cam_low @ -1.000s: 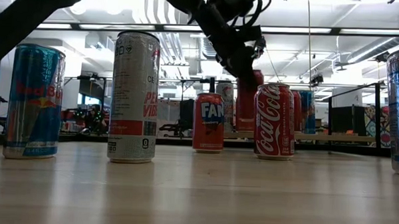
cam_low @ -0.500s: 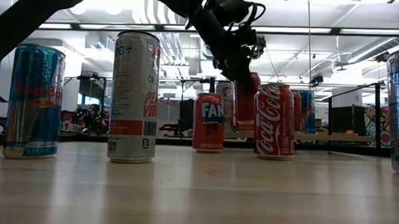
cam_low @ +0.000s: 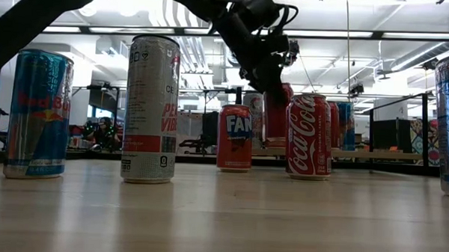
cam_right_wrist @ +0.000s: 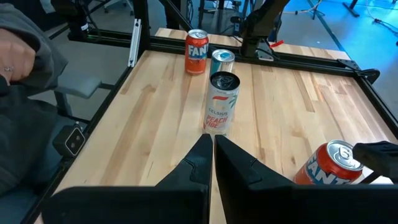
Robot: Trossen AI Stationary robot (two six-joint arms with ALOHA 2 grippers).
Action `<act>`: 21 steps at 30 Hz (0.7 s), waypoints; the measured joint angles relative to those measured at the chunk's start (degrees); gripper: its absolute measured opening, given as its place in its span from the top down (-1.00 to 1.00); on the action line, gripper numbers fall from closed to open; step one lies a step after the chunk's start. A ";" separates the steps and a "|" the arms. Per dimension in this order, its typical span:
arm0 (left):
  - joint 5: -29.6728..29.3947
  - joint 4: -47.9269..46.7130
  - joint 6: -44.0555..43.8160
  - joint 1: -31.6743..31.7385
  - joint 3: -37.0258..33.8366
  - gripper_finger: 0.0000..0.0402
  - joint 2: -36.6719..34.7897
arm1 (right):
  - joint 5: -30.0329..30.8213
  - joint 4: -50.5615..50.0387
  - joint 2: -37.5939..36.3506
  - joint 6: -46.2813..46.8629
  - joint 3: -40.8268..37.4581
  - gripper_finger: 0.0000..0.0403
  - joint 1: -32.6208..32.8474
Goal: Place canned beverage on shelf
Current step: Put the red black soda can on the shelf aligned with the other red black soda can
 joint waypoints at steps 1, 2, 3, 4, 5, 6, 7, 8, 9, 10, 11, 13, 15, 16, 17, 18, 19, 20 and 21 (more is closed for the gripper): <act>0.00 -0.04 0.02 0.00 0.00 -0.50 0.00 | 0.00 0.00 0.00 0.00 0.00 0.96 0.00; 0.02 0.06 0.00 0.00 0.00 -0.50 0.00 | 0.00 0.00 0.00 0.00 0.00 0.96 0.00; 0.02 0.30 0.00 0.00 0.00 -0.50 0.00 | 0.00 0.00 0.00 -0.02 0.00 0.96 0.00; 0.02 0.42 -0.05 0.00 0.00 -0.50 0.00 | 0.00 0.00 0.00 0.00 0.00 0.96 0.00; 0.02 0.40 -0.12 0.00 0.00 -0.50 0.00 | 0.00 0.00 0.00 0.00 0.00 0.96 0.00; 0.04 0.50 -0.36 0.00 -0.22 -0.50 0.00 | 0.00 0.00 0.00 0.00 0.00 0.96 0.00; 0.04 0.49 -0.45 0.00 -0.39 -0.50 -0.02 | 0.00 0.00 0.00 0.00 0.00 0.96 0.00; 0.04 0.41 -0.48 0.00 -0.61 -0.50 -0.02 | 0.00 0.00 0.00 0.00 0.00 0.96 0.00; 0.06 0.18 -0.48 0.00 -0.76 -0.50 -0.02 | 0.00 0.00 0.00 0.00 0.00 0.96 0.00; 0.07 0.05 -0.48 0.00 -0.83 -0.50 -0.02 | 0.00 0.00 0.00 0.00 0.00 0.96 0.00; 0.07 0.20 -0.48 0.00 -0.87 -0.50 0.00 | 0.00 0.00 0.00 0.00 0.00 0.96 0.00; 0.07 0.65 -0.48 0.00 -0.94 -0.50 -0.02 | 0.00 0.00 0.00 -0.05 0.00 0.96 0.00; 0.07 0.64 -0.50 0.01 -0.96 -0.50 -0.02 | 0.00 0.00 0.00 -0.13 0.00 0.96 0.00; 0.07 0.42 -0.50 0.02 -1.00 -0.50 -0.02 | 0.00 0.00 0.00 -0.15 0.00 0.96 0.00; 0.07 0.26 -0.48 0.02 -1.13 -0.50 -0.02 | 0.00 0.00 0.00 -0.17 0.00 0.96 0.00; 0.07 0.24 -0.48 0.02 -1.25 -0.50 -0.02 | 0.00 0.00 0.00 -0.22 0.00 0.96 0.00; 0.07 0.43 -0.48 0.02 -1.41 -0.50 -0.02 | 0.00 0.00 0.00 -0.20 0.00 0.96 0.00; 0.07 0.51 -0.46 0.02 -1.54 -0.50 -0.02 | 0.00 0.00 0.00 -0.14 0.00 0.96 0.00; 0.07 0.51 -0.44 0.02 -1.68 -0.50 -0.02 | 0.00 0.00 0.00 -0.07 0.00 0.96 0.00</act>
